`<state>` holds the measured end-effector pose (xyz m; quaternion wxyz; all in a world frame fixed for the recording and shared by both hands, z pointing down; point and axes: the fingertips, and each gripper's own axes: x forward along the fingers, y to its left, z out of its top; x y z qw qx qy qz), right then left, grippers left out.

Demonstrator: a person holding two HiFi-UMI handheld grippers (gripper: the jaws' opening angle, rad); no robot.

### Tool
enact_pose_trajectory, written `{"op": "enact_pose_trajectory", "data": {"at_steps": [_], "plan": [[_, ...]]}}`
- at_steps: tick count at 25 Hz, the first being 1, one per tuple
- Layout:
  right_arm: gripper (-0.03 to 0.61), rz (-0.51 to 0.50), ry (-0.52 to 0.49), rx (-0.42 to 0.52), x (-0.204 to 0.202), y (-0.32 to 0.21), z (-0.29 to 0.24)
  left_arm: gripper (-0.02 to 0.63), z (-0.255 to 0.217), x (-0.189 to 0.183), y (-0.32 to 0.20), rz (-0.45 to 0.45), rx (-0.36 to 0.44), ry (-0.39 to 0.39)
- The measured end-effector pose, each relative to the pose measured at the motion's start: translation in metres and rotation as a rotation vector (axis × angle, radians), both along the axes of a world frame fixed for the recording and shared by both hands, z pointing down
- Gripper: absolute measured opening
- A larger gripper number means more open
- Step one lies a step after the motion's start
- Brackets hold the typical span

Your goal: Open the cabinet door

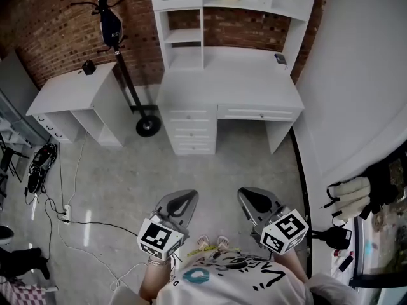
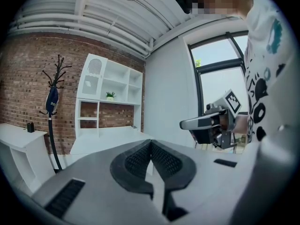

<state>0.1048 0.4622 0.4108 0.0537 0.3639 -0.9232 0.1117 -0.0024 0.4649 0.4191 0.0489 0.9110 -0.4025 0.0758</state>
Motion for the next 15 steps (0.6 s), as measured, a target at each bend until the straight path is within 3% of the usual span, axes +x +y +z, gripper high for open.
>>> {"op": "enact_pose_trajectory", "data": {"at_steps": [10, 15], "plan": [[0.029, 0.035, -0.051, -0.007, -0.013, -0.022, -0.005, 0.014, 0.004, -0.024, -0.021, 0.002, -0.006, -0.018], [0.028, 0.03, -0.026, -0.009, -0.027, -0.028, -0.002, 0.014, 0.004, -0.032, -0.029, 0.025, -0.003, -0.007]]}}
